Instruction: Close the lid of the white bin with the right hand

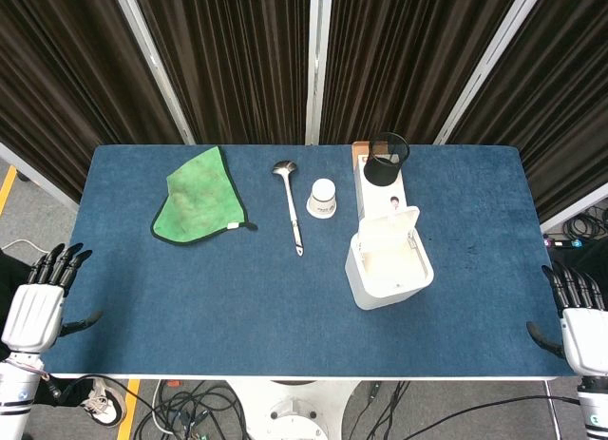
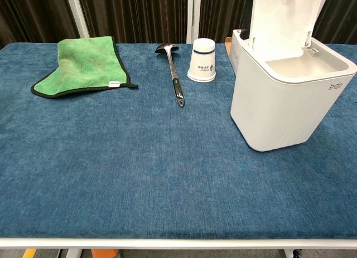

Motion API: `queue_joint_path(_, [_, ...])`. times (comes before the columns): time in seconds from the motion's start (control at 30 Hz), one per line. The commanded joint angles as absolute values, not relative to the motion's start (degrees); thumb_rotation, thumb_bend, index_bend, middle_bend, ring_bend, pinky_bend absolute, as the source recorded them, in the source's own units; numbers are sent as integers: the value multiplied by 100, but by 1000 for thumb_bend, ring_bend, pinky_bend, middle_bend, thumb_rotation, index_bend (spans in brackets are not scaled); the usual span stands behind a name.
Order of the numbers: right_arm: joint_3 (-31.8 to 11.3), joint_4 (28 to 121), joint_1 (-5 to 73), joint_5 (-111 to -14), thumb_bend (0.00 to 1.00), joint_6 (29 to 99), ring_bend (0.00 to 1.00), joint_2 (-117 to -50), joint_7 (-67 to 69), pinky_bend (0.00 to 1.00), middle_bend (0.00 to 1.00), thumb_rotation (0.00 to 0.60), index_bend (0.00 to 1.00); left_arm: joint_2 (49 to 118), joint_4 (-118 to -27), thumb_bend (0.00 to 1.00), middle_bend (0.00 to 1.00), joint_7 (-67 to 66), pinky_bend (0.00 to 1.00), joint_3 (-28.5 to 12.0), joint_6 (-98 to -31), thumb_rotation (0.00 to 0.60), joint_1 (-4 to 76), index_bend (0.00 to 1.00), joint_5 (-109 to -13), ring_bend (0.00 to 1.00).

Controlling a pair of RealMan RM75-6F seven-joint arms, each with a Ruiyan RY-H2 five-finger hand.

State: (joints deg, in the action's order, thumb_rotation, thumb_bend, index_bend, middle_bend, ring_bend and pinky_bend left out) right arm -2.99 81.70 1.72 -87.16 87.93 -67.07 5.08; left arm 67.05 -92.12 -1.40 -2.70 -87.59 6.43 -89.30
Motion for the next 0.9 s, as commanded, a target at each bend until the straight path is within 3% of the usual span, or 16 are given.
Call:
queue_joint_path(0.03, [-300,8160,170,-8709,154,8786,0,-6710,519,0,0,600,0,6704,-9203,0,85,-135,118,-261,-8758,600,636,137,-8928,7])
queue_joint_path(0.63, [-291,8154,184,-8788,153,8785,0,-6629,582,0,0,600,0,6797,-9118,0,85,-131,118,-167,-8732,600,624,137,-9018,7])
queue_joint_path(0.9, [-434,8742,476,-9063,153,8724,0,-6302,242,0,0,600,0,6778,-9123,0,85,-95,118,-177,-8687,600,670,137,-9043,7])
